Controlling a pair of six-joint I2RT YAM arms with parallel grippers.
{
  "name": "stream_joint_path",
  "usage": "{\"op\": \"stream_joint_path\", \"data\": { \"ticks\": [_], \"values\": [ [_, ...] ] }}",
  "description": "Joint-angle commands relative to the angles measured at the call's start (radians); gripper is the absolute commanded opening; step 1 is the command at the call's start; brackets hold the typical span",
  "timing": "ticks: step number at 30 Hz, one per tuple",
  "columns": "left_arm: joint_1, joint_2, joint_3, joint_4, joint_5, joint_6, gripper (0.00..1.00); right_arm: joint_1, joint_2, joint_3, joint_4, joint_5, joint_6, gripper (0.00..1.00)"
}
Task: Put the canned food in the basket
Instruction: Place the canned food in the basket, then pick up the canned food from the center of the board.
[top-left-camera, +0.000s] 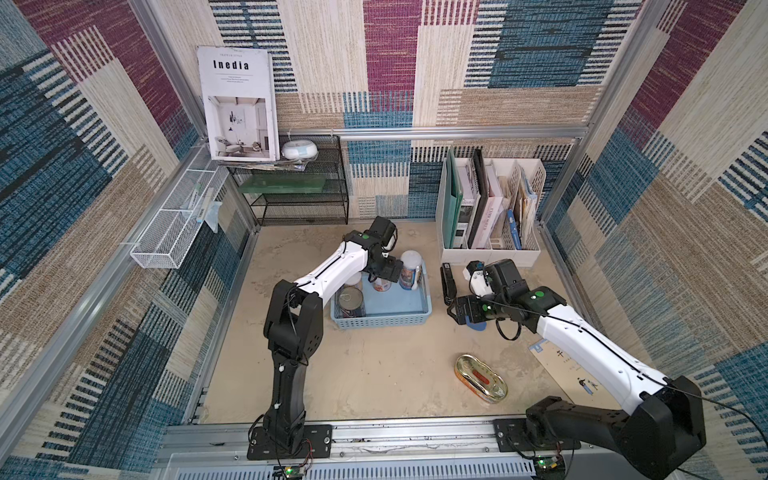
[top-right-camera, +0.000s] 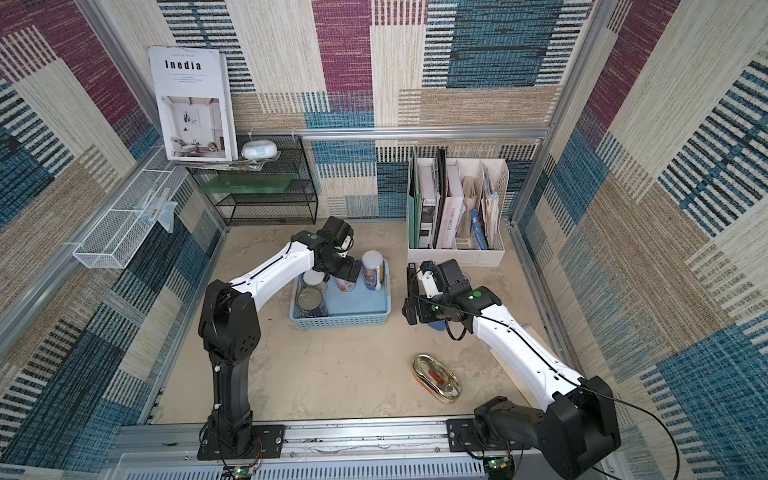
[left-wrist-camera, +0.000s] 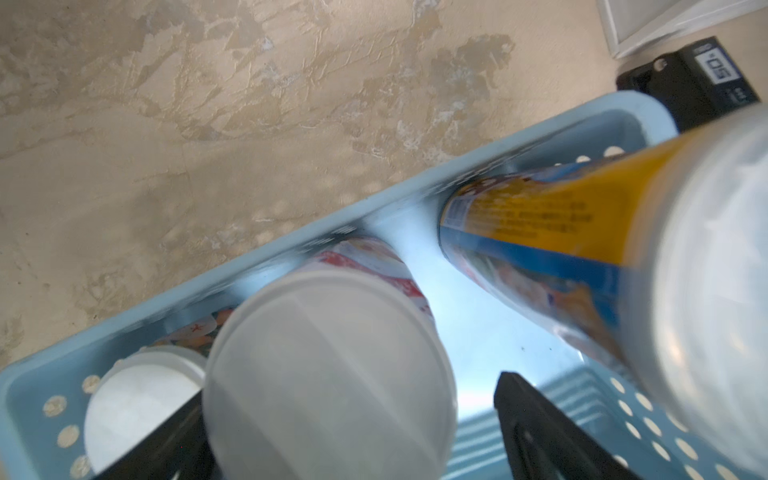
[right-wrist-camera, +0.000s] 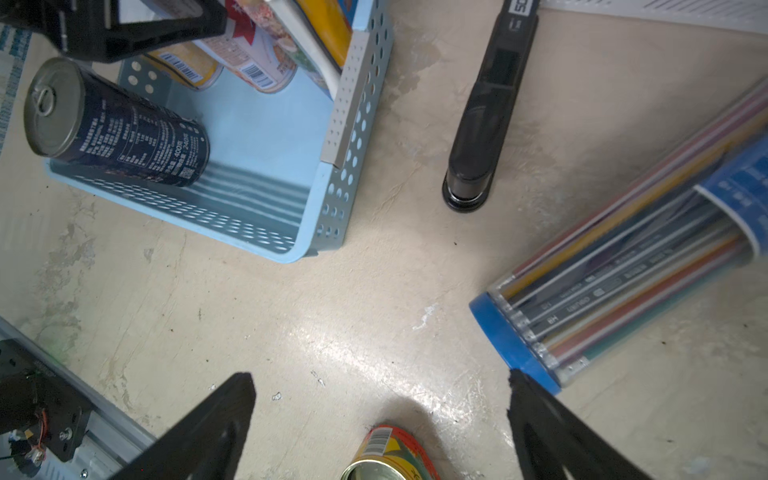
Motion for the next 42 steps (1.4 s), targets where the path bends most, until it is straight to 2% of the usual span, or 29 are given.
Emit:
{"op": "stream_joint_path", "data": {
  "ticks": [1, 7, 10, 13, 17, 20, 24, 26, 29, 32, 38, 42],
  "values": [
    [0.0, -0.046, -0.028, 0.031, 0.045, -0.027, 1.0, 0.004, -0.037, -0.045, -0.051, 0.073, 0.102, 0.99],
    [-0.032, -0.154, -0.082, 0.033, 0.048, -0.034, 1.0, 0.014, -0.147, -0.221, -0.023, 0.083, 0.268, 0.99],
    [-0.079, -0.231, -0.128, 0.033, 0.043, -0.025, 1.0, 0.014, -0.216, -0.264, -0.009, 0.151, 0.325, 0.99],
    [-0.152, -0.312, -0.183, 0.034, 0.01, -0.012, 1.0, 0.013, -0.243, -0.259, -0.015, 0.171, 0.328, 0.99],
    [-0.213, -0.42, -0.282, 0.049, 0.04, -0.064, 1.0, 0.014, -0.179, -0.254, -0.086, 0.097, 0.294, 0.99],
    [-0.303, -0.485, -0.359, 0.068, 0.054, -0.08, 1.0, 0.017, -0.232, -0.303, -0.072, 0.095, 0.345, 0.99],
    [-0.462, -0.519, -0.438, 0.086, 0.061, -0.066, 1.0, 0.015, -0.363, -0.348, 0.004, 0.157, 0.448, 0.99],
    [-0.532, -0.541, -0.495, 0.14, 0.08, -0.04, 1.0, 0.005, -0.369, -0.336, 0.042, 0.165, 0.456, 0.99],
    [-0.624, -0.535, -0.537, 0.217, 0.124, 0.05, 1.0, -0.037, -0.308, -0.262, 0.071, 0.153, 0.413, 0.99],
    [-0.68, -0.482, -0.511, 0.241, 0.151, 0.181, 1.0, -0.097, -0.221, -0.182, 0.095, 0.114, 0.345, 0.99],
    [-0.717, -0.317, -0.378, 0.183, 0.297, 0.538, 1.0, -0.257, -0.124, -0.118, 0.144, -0.016, 0.23, 0.99],
    [-0.718, -0.226, -0.285, 0.114, 0.419, 0.71, 1.0, -0.361, -0.115, -0.127, 0.161, -0.086, 0.176, 0.99]
  ]
}}
